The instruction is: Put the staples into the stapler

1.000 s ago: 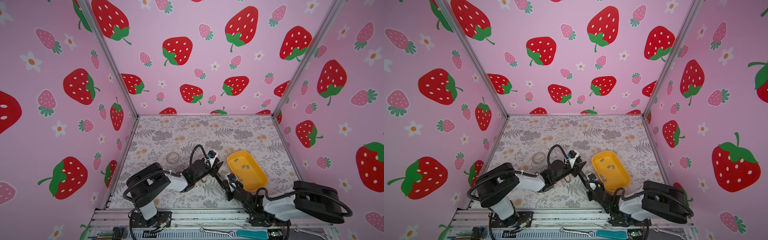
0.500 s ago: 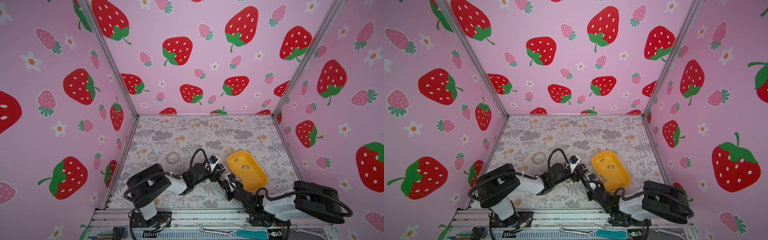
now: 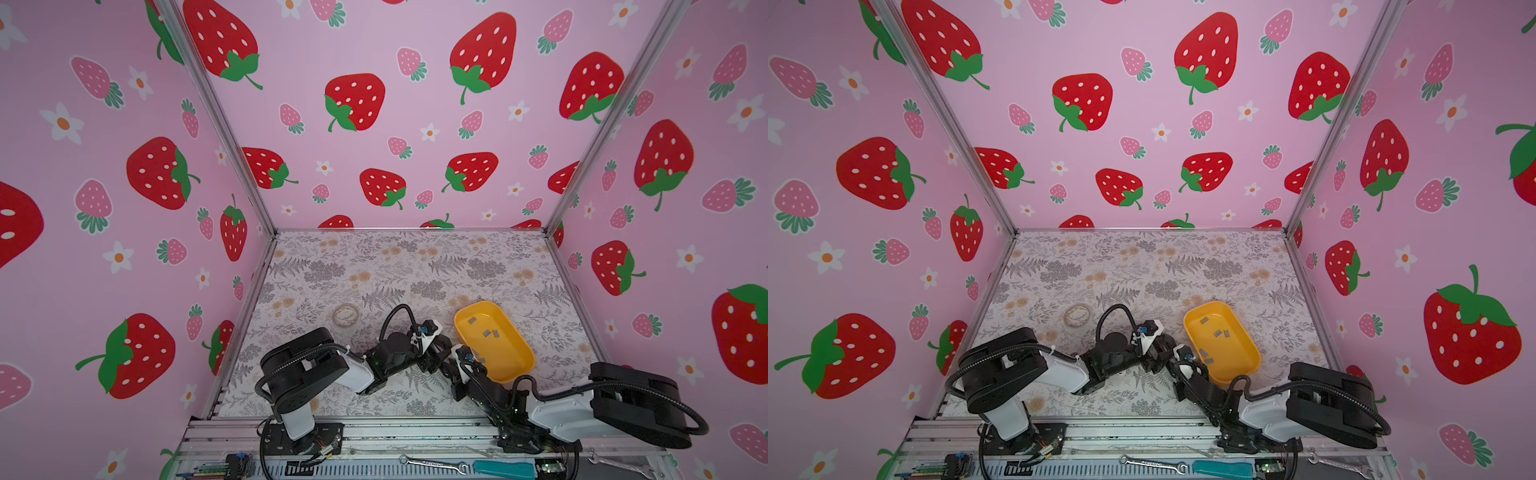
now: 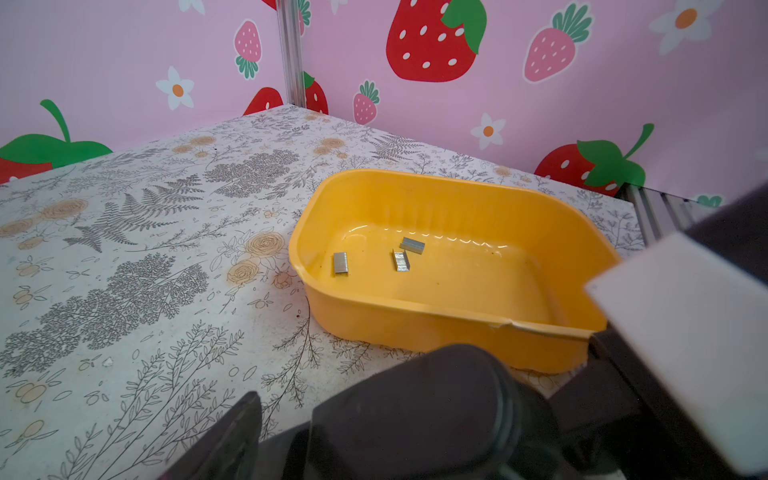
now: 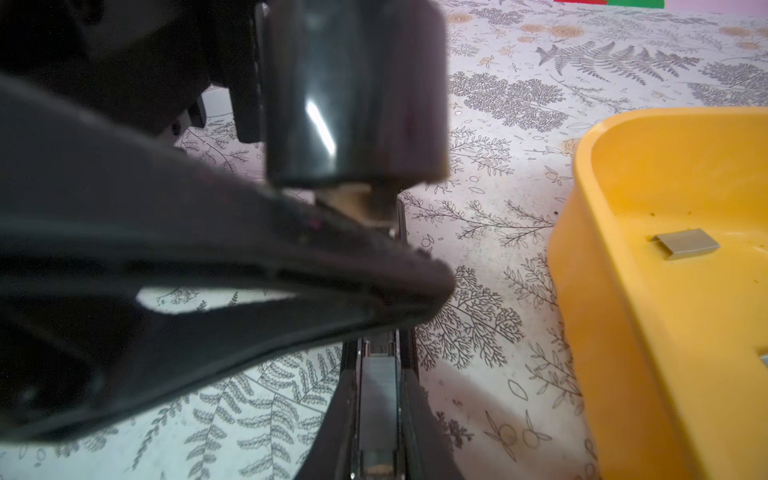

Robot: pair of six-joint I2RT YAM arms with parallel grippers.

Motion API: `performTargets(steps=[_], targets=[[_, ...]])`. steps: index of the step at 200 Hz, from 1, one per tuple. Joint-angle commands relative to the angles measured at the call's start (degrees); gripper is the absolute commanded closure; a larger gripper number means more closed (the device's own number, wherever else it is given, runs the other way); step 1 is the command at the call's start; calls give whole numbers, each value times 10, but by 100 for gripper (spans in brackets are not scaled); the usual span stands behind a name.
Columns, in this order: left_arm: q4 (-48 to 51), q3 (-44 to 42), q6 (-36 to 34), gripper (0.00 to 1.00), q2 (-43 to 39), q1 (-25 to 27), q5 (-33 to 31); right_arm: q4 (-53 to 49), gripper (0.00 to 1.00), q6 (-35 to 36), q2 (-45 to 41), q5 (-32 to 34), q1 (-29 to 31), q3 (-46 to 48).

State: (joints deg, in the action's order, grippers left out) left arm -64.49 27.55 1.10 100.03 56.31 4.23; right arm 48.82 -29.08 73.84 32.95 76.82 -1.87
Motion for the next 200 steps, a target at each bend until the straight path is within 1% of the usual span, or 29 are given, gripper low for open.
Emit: performTargets(steps=[1, 14, 48, 70, 94, 111, 129, 139, 147, 158, 169, 187, 200], targets=[[-53, -4, -22, 15, 0, 4, 28, 14, 86, -14, -8, 10, 1, 3], [-42, -5, -33, 14, -6, 8, 29, 14, 86, -13, -8, 9, 1, 2], [-32, -21, -48, 13, -43, 12, -5, 14, 86, -13, -8, 10, 1, 1], [-4, -26, -54, 12, -82, 12, 0, 13, 85, -14, -6, 10, 1, 0], [25, -26, -56, 12, -106, 12, 1, 10, 82, -13, -5, 11, 1, -3], [21, -33, -56, 12, -111, 12, -14, 4, 76, -10, -10, 11, 1, -6], [27, -32, -49, 12, -112, 12, -63, -28, 75, -7, -23, 23, 2, -18], [36, -25, -42, 13, -109, 12, -104, -54, 74, -6, -39, 30, 3, -25], [43, -20, -34, 13, -105, 12, -138, -71, 69, -5, -56, 30, 5, -29], [49, -13, -24, 14, -99, 11, -172, -86, 58, -2, -85, 31, 7, -28], [63, -3, -10, 15, -95, 8, -193, -102, 54, -3, -114, 36, 8, -26], [117, 26, 17, 16, -90, 1, -209, -128, 53, -4, -160, 40, 10, -26], [132, 39, 24, 17, -81, 1, -217, -135, 55, -3, -185, 36, 10, -27]])
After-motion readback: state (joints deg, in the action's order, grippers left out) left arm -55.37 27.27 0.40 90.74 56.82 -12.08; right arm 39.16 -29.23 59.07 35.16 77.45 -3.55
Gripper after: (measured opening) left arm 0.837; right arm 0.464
